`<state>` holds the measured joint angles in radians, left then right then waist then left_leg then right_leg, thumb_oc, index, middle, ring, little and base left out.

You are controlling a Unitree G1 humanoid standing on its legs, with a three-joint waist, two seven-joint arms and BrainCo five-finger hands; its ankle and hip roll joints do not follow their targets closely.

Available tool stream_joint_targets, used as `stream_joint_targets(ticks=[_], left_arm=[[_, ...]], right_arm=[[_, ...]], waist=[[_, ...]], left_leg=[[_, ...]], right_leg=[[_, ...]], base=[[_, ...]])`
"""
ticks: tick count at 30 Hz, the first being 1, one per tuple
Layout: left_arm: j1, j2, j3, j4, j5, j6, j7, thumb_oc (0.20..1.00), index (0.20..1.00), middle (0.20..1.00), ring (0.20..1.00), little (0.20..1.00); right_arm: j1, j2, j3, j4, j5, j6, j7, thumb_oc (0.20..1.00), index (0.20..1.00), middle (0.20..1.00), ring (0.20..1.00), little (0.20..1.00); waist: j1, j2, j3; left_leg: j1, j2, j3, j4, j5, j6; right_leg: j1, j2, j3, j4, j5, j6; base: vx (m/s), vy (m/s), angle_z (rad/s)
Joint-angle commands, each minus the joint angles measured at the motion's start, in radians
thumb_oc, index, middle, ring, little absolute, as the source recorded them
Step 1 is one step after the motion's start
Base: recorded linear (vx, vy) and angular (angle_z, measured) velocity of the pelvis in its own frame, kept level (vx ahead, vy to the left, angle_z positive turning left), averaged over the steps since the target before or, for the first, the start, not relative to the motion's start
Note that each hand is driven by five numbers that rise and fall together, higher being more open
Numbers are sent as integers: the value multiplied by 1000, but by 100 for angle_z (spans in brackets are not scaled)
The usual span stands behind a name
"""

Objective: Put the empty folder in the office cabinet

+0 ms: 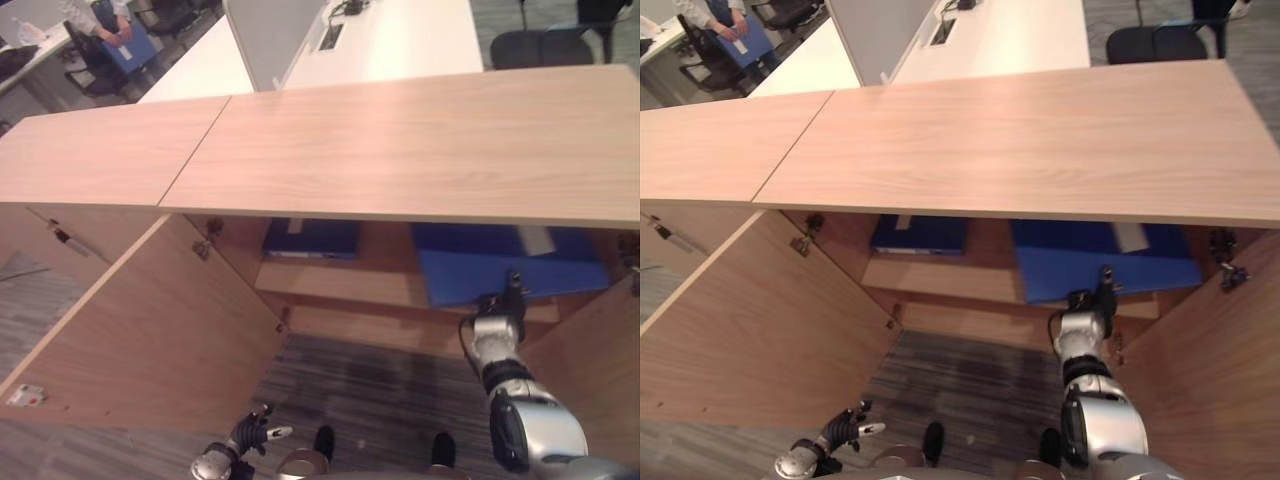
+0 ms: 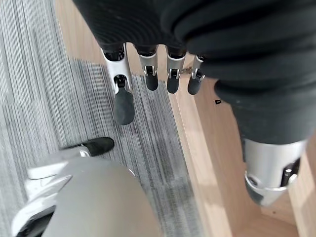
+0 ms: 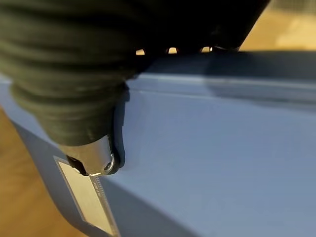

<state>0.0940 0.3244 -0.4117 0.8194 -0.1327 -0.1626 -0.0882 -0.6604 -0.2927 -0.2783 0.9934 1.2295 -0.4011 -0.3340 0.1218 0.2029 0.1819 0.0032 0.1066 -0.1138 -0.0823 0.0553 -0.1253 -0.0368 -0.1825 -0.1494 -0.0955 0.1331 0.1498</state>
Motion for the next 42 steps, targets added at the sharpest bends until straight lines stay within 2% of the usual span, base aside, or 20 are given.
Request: stream_joint_targets(ticks=[1,6,12,15,18,19,22,25,27,32,37,38,40,41,42], left_arm=[[-63,60,-56,8,-16,-36,21,1000,1000,1000,1000,1000],[-84,70,-81,6,-6,-41,26,1000,1000,1000,1000,1000],[-121,96,-120,1,4,-48,33,1000,1000,1000,1000,1000],[-156,112,-147,-17,-20,-55,32,1000,1000,1000,1000,1000],[-176,124,-162,-30,-30,-58,30,1000,1000,1000,1000,1000],[-186,141,-178,-35,-24,-59,27,1000,1000,1000,1000,1000],[-193,152,-187,-37,-22,-58,24,1000,1000,1000,1000,1000],[-199,176,-202,-29,-19,-52,25,1000,1000,1000,1000,1000],[-202,177,-197,-23,-18,-50,27,1000,1000,1000,1000,1000],[-205,201,-179,-2,-25,-42,52,1000,1000,1000,1000,1000],[-214,218,-173,-2,-31,-37,67,1000,1000,1000,1000,1000],[-214,238,-169,-17,-42,-38,70,1000,1000,1000,1000,1000],[-213,247,-165,-29,-52,-39,70,1000,1000,1000,1000,1000],[-209,262,-158,-36,-68,-48,78,1000,1000,1000,1000,1000],[-207,263,-163,-38,-62,-50,82,1000,1000,1000,1000,1000]], right_arm=[[-107,-66,-53,-3,52,-118,-35,200,200,200,200,200],[-215,-148,-72,32,93,-150,-68,200,200,200,200,200],[-374,-235,-24,39,96,-163,-98,200,200,200,200,200],[-492,-310,23,66,98,-160,-109,200,200,200,200,200],[-565,-348,63,90,98,-152,-110,200,200,200,200,200],[-614,-377,88,110,101,-148,-109,200,200,200,200,200],[-651,-400,120,130,100,-141,-107,200,200,200,200,200],[-714,-431,181,140,94,-137,-103,200,200,200,200,200],[-720,-435,188,141,90,-136,-106,200,200,200,200,200],[-745,-440,214,149,93,-144,-119,200,200,200,200,200],[-767,-445,240,159,95,-135,-116,200,200,200,200,200],[-770,-472,264,176,86,-116,-116,200,200,200,200,200],[-767,-476,271,176,78,-113,-116,200,200,200,200,200],[-765,-474,281,163,78,-123,-125,200,200,200,200,200],[-772,-469,289,155,74,-124,-129,200,200,200,200,200]], waist=[[20,-41,45],[40,-21,39],[61,3,60],[73,25,103],[80,37,127],[83,44,142],[89,44,147],[98,36,153],[98,34,152],[86,15,175],[75,2,198],[68,-8,204],[66,-7,214],[50,-6,214],[48,-6,210]], left_leg=[[-111,-1,46,6,62,-25],[-157,-18,51,5,66,-23],[-205,-34,55,11,74,-19],[-266,-38,53,70,65,-17],[-323,-42,58,128,54,-16],[-373,-47,59,179,42,-15],[-428,-46,57,236,25,-15],[-553,-47,41,383,-40,-10],[-588,-46,38,416,-45,-6],[-708,-43,12,589,-122,1],[-794,-39,-3,707,-169,9],[-840,-40,-13,784,-224,11],[-867,-41,-17,795,-208,13],[-927,-53,-19,864,-262,12],[-949,-56,-15,879,-270,11]], right_leg=[[140,-24,-3,51,-205,51],[94,-42,0,48,-195,59],[33,-63,9,75,-195,64],[-41,-77,24,147,-209,64],[-105,-82,37,209,-225,65],[-162,-81,50,266,-240,63],[-227,-81,69,338,-262,60],[-370,-80,106,530,-343,51],[-409,-76,115,572,-351,47],[-544,-64,145,770,-439,26],[-649,-46,154,897,-483,20],[-695,-40,154,970,-543,18],[-728,-39,152,989,-535,16],[-795,-44,174,1062,-575,12],[-821,-45,180,1081,-581,10]], base=[[-49,80,8],[-18,62,4],[-38,38,1],[-74,20,3],[-86,14,6],[-61,14,5],[-22,-15,-5],[19,-30,-14],[13,-28,-6],[25,-46,3],[18,-57,-4],[70,-122,0],[-12,-72,13],[-9,-6,12],[59,-19,6]])
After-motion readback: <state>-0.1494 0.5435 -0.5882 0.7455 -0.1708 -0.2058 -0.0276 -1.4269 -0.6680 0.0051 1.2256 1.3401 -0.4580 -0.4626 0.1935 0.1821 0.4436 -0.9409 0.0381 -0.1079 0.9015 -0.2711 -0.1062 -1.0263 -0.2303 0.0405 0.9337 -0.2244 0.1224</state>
